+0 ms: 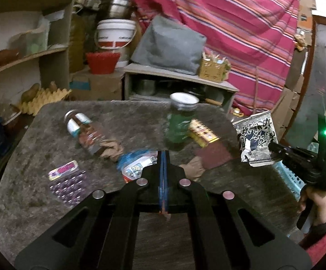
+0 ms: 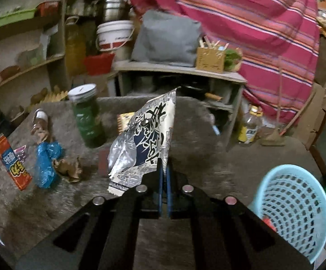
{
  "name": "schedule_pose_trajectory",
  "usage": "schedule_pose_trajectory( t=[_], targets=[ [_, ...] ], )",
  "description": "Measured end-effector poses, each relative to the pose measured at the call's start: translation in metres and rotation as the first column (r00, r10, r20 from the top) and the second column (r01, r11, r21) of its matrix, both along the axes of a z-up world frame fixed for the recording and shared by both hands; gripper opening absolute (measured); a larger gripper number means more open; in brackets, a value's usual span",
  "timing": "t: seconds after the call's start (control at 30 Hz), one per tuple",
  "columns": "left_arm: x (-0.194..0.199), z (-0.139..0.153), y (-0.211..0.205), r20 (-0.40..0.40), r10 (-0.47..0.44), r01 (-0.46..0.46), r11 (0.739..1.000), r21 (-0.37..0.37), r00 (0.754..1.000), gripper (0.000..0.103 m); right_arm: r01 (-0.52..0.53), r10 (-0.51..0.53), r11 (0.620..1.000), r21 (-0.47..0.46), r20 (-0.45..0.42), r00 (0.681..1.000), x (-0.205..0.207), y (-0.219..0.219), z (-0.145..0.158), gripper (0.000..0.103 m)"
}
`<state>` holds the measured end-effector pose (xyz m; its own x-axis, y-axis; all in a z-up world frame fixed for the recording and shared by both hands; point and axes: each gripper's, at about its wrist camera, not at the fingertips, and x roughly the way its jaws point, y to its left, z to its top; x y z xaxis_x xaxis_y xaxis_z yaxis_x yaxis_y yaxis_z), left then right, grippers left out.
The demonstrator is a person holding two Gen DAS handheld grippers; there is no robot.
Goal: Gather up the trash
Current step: 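Carry the orange bag and foil wrapper over the blue basket, then open the left tool to drop the orange bag while the right tool releases the foil wrapper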
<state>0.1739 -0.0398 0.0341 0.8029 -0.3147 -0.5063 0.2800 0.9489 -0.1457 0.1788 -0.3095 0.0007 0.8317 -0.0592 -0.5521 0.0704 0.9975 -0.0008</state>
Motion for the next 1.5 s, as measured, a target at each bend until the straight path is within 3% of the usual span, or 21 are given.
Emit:
schedule_pose_trajectory(
  t=[0.4, 0.8, 0.93, 1.17, 1.33, 1.43, 1.47, 1.5],
  targets=[
    [-0.004, 0.022, -0.109, 0.043, -0.189, 0.189, 0.982, 0.001, 0.981, 0.0, 0.195, -0.195, 0.979, 0.06, -0.003, 0.981, -0.058, -0.125, 0.01, 0.003],
    [-0.012, 0.029, -0.258, 0.051, -0.405, 0.407, 0.913, -0.019, 0.913, 0.0, 0.382, -0.379, 0.922, 0.065, -0.049, 0.924, -0.112, -0.227, -0.014, 0.003],
    [-0.021, 0.023, -0.307, 0.044, -0.47, 0.471, 0.882, -0.014, 0.881, 0.0, 0.422, -0.417, 0.902, 0.089, -0.066, 0.906, -0.125, -0.252, -0.023, 0.003],
    [-0.016, -0.001, -0.377, -0.009, -0.528, 0.528, 0.849, 0.004, 0.849, 0.0, 0.461, -0.452, 0.88, 0.117, -0.093, 0.887, -0.135, -0.282, -0.035, 0.003],
    [-0.009, -0.025, -0.405, -0.068, -0.548, 0.55, 0.835, 0.019, 0.834, 0.0, 0.468, -0.458, 0.876, 0.122, -0.102, 0.883, -0.137, -0.289, -0.038, 0.003],
    [-0.004, -0.033, -0.403, -0.082, -0.532, 0.535, 0.845, 0.021, 0.843, 0.0, 0.468, -0.456, 0.876, 0.12, -0.114, 0.883, -0.135, -0.29, -0.041, 0.003],
    [-0.003, -0.033, -0.4, -0.081, -0.522, 0.526, 0.85, 0.031, 0.849, 0.007, 0.467, -0.454, 0.876, 0.119, -0.117, 0.883, -0.135, -0.289, -0.041, 0.003],
    [-0.002, -0.034, -0.397, -0.078, -0.514, 0.518, 0.855, 0.039, 0.854, 0.021, 0.465, -0.452, 0.877, 0.119, -0.12, 0.884, -0.133, -0.289, -0.042, 0.003]
  ],
)
